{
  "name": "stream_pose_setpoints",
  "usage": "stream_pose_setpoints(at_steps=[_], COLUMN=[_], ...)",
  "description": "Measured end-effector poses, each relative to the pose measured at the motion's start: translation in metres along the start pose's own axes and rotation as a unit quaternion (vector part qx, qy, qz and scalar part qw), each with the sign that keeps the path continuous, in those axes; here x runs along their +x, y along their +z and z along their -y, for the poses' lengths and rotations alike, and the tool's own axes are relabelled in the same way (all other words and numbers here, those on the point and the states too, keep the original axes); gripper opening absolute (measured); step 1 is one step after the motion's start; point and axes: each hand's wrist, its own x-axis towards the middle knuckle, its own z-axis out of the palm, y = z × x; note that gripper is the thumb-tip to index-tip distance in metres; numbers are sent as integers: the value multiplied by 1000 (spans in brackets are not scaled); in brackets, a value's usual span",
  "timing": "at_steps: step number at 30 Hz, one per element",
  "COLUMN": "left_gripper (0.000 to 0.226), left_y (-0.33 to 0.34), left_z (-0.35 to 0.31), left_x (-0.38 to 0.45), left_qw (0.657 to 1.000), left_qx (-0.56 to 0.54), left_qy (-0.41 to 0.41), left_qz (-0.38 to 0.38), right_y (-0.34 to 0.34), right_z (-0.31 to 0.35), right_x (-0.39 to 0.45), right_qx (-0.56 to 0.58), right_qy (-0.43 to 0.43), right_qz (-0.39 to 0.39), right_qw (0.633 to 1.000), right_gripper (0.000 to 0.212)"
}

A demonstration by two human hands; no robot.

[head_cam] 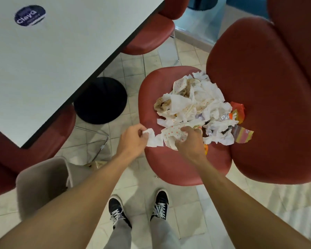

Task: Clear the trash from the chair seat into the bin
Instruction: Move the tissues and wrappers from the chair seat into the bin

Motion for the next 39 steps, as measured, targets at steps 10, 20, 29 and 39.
stream_pose_setpoints(at_steps=[10,20,29,39], left_gripper=[12,20,14,13], left_y=[-105,-189,-195,-186], left_z=[127,284,338,308], left_x=[-67,-118,-126,-91], left_qw=[990,966,957,978], left_qx=[-83,-73,-108,-76], left_qy=[-78,-180,-220,-161], left_qz=[-80,-174,-155,-104], right_y=[112,247,310,271], right_z=[87,173,195,175], right_x=[-77,-137,-163,-125], right_qx=[-44,-82,-112,-105], right_qy=[-68,-110,-115,-75], right_qz=[70,176,244,194], right_qw=[994,975,956,973], right_gripper=[46,47,59,55])
